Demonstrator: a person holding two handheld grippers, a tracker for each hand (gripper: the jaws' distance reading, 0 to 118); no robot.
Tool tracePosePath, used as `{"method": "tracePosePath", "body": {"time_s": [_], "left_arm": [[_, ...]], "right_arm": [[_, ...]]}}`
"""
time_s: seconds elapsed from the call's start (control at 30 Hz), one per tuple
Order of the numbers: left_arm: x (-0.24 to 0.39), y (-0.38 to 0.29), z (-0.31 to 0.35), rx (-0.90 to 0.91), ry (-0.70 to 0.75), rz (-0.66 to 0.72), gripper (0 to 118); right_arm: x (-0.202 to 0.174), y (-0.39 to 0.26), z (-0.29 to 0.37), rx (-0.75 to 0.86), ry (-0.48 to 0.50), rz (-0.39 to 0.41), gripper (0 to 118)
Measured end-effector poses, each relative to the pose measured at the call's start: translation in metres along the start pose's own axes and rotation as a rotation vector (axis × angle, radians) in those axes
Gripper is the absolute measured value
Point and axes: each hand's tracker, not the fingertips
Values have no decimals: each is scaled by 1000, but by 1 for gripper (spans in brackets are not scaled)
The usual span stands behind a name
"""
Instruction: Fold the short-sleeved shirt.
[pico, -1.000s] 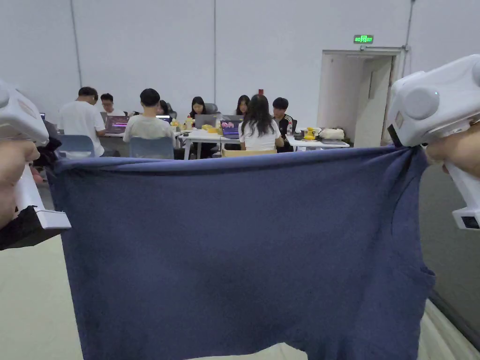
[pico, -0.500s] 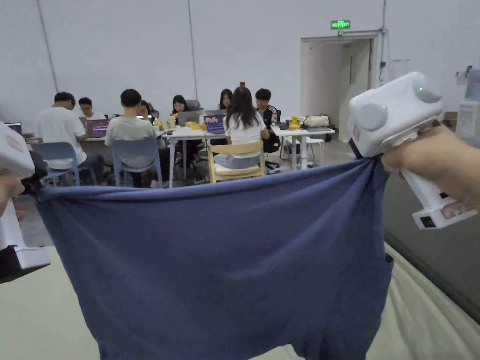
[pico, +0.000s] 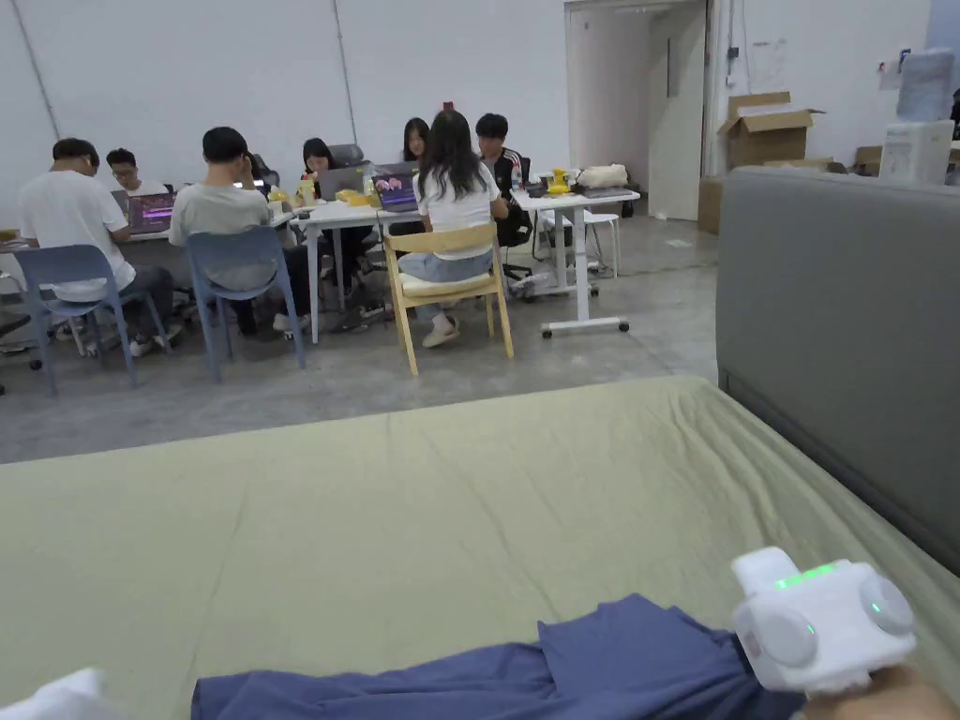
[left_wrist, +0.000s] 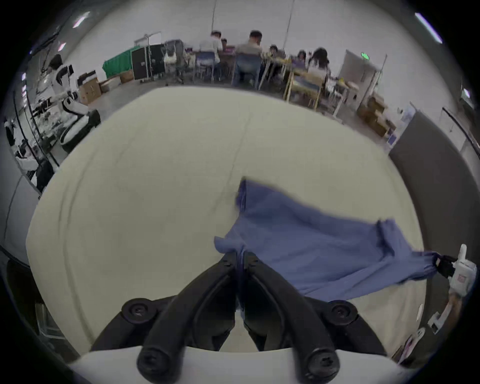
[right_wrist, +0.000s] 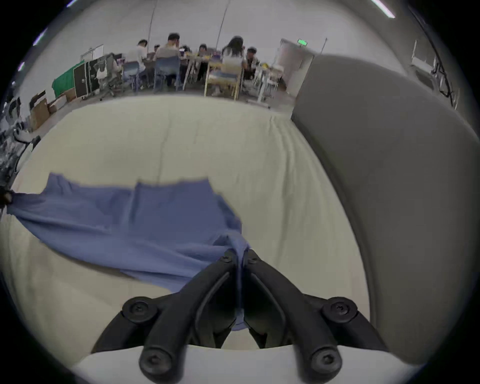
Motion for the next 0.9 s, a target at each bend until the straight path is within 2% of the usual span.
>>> {"method": "tracePosePath", "body": {"time_s": [0.1, 0.17, 0.23, 0.3, 0.4, 0.47, 0.67, 0.8, 0.9], "left_arm": [[-15, -53, 15, -50, -28, -68, 0], [-27, -89, 34, -84, -43, -122, 0], [-44, -114, 51, -88, -40, -142, 0], [-59, -134, 63, -107, -49, -138, 0], [-76, -160, 70, -147, -54, -118, 0], [-81, -177, 69, -173, -55, -121, 0], [-77, -204, 57, -240, -18, -195, 0], [-81, -209, 42, -279, -9, -179, 0], [-76, -210, 34, -291, 7, -189, 0]], "right_arm": [[1, -59, 17, -37, -11, 43, 4], [0, -93, 39, -56, -6, 117, 4], [2, -123, 62, -53, 1, 152, 4], [7, -145, 75, -74, 48, 132, 4], [6, -176, 95, -123, 69, 102, 4], [1, -195, 101, -133, 70, 120, 4], [-11, -225, 84, -230, 62, 138, 4], [-8, -237, 68, -296, 91, 77, 4], [-13, -239, 61, -280, 73, 89, 4]]}}
